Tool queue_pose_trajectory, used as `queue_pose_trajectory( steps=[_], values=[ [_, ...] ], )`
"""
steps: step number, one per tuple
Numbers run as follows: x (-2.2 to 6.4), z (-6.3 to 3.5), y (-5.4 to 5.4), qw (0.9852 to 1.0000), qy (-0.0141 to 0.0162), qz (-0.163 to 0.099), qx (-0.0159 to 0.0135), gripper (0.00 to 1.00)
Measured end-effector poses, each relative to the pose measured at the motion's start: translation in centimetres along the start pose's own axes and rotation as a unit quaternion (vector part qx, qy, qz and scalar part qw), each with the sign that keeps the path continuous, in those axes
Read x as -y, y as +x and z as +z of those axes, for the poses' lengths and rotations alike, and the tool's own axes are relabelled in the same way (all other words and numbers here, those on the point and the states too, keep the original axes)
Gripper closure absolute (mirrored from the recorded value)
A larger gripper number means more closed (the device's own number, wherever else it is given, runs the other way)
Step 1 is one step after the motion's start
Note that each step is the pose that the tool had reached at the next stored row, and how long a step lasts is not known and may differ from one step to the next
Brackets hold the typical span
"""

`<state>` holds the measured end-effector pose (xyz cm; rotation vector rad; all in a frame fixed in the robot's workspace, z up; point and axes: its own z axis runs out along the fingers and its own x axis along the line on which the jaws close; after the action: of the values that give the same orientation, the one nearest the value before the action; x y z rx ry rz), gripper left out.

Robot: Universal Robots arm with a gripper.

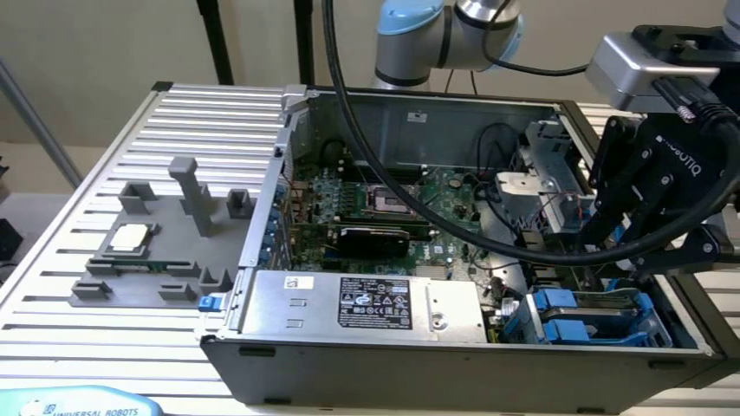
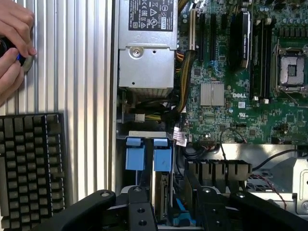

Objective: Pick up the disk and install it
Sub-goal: 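Insert the disk into the insertion slot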

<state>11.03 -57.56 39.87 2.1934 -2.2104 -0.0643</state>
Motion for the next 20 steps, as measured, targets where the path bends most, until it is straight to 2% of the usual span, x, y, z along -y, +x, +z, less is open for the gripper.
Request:
queue_pose_trajectory(
  steps=[3, 8, 20],
  values=[
    [0.21, 0.02, -0.1, 1.0000, 0.0000, 0.000, 0.0002, 0.59],
    [1.05, -0.04, -0.2, 1.0000, 0.0000, 0.000, 0.0000, 0.59],
    [1.17, -0.04, -0.2, 1.0000, -0.0001, 0.000, 0.0001, 0.59]
  ],
)
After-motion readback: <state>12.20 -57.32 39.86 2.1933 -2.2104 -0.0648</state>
